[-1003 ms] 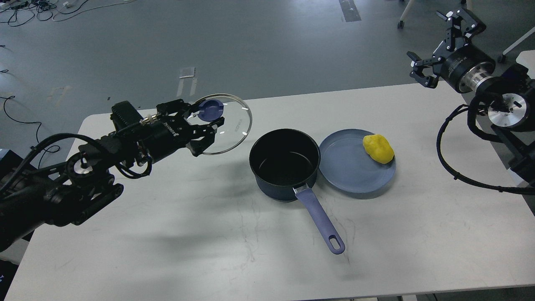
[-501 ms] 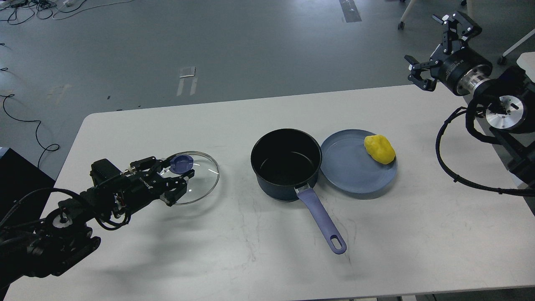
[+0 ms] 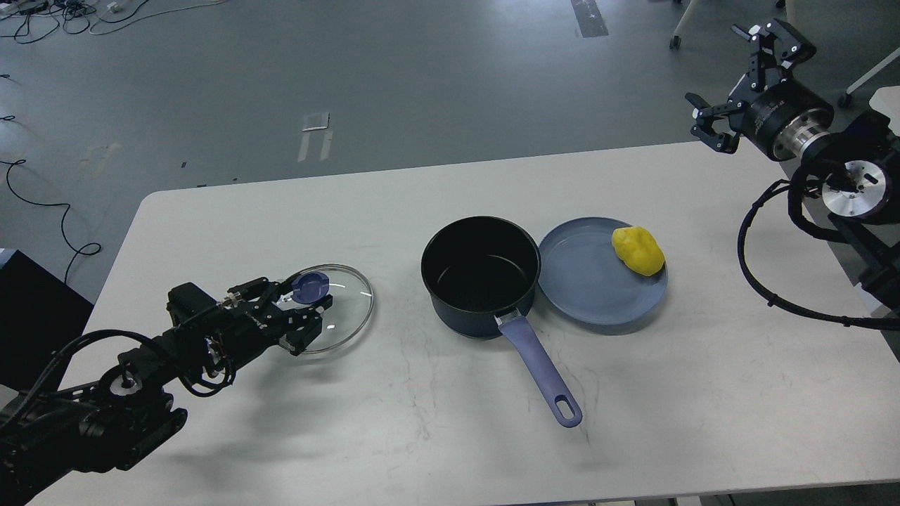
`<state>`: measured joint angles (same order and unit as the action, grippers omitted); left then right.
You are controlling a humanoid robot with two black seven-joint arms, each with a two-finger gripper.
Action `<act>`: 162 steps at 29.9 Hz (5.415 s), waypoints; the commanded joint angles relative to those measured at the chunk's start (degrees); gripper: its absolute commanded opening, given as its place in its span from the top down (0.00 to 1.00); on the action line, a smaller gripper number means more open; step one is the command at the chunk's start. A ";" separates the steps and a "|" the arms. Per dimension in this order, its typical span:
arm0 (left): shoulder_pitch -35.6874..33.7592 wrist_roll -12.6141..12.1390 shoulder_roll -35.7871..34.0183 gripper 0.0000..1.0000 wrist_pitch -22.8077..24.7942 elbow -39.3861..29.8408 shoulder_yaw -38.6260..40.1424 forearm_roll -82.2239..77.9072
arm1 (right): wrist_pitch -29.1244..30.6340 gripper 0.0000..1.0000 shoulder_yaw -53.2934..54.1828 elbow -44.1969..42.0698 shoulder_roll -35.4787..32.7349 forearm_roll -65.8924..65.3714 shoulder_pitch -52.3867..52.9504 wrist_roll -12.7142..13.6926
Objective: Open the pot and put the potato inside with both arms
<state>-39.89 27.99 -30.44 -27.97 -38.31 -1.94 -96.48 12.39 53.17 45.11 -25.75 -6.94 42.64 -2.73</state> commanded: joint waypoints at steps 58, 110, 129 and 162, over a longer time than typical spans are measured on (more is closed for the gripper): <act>-11.61 -30.89 2.58 0.02 46.96 -7.39 33.67 96.74 | -3.51 0.08 -53.25 8.34 -12.14 -79.28 12.12 -19.86; -9.94 -27.55 1.87 0.02 46.87 -7.48 33.23 96.04 | -3.51 0.34 -60.72 0.16 -0.36 -79.10 15.20 -18.98; -9.86 -27.20 1.96 0.02 46.87 -6.96 33.23 95.78 | -3.51 0.85 -63.45 0.51 -0.45 -77.35 30.29 -19.42; -9.94 -27.82 1.96 0.02 47.04 -6.87 33.85 96.04 | -2.63 0.00 -62.24 5.26 9.32 -57.05 33.48 -20.30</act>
<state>-49.72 0.16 -28.52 19.02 -45.17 31.82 -0.64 10.15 -12.78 50.73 -14.79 -66.95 76.20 -23.28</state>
